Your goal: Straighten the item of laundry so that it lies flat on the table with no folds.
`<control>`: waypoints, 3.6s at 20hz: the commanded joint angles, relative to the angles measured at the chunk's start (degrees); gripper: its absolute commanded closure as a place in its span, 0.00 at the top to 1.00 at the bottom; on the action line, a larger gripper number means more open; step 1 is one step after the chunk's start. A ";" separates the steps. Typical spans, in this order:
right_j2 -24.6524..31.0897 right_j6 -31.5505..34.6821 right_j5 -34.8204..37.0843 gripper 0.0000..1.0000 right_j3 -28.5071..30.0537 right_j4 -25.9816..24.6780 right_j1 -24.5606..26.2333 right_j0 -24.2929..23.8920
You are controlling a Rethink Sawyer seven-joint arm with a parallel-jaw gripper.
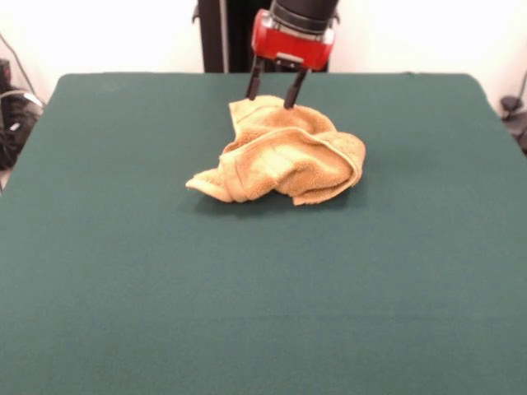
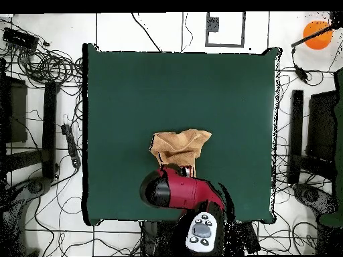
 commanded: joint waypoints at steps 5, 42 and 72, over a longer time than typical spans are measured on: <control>12.58 6.82 6.46 1.00 -0.57 2.86 0.62 -4.94; 17.65 8.03 9.98 1.00 1.44 2.50 -3.44 -7.89; 15.04 11.19 11.68 1.00 1.66 4.12 -4.40 -2.98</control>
